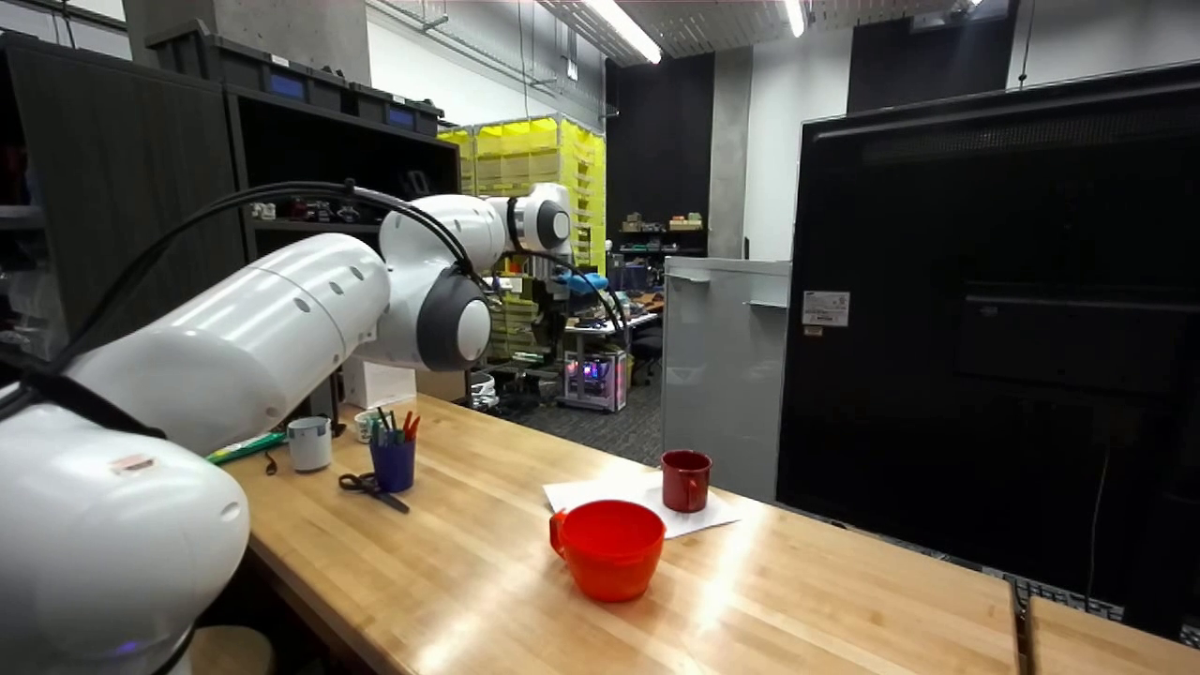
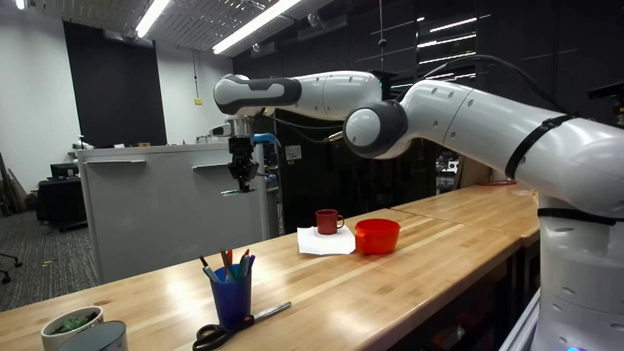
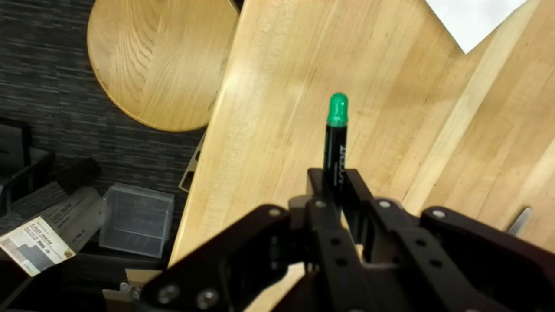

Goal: Lift the pencil from the table and put it in the blue cup

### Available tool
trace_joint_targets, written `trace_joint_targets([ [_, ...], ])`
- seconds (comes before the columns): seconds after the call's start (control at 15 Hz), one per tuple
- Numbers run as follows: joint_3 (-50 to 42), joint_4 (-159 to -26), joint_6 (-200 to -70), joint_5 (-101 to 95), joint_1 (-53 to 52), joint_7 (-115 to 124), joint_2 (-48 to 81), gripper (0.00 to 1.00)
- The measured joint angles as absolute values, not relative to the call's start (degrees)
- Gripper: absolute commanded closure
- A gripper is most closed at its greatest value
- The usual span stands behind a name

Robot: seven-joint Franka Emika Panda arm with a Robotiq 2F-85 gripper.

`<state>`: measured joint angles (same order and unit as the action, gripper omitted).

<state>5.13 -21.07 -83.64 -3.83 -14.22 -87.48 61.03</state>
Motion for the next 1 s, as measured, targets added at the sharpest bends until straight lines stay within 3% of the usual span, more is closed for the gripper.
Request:
trace_joint_targets([
  [0.4, 5.7, -21.2, -83.2, -3.3, -13.7, -87.6, 61.0, 0.87],
  [0.47, 5.7, -21.2, -83.2, -3.3, -13.7, -87.6, 61.0, 0.97],
  [1.0, 5.6, -21.3, -87.1, -3.3, -13.7, -89.6, 61.5, 0.97],
])
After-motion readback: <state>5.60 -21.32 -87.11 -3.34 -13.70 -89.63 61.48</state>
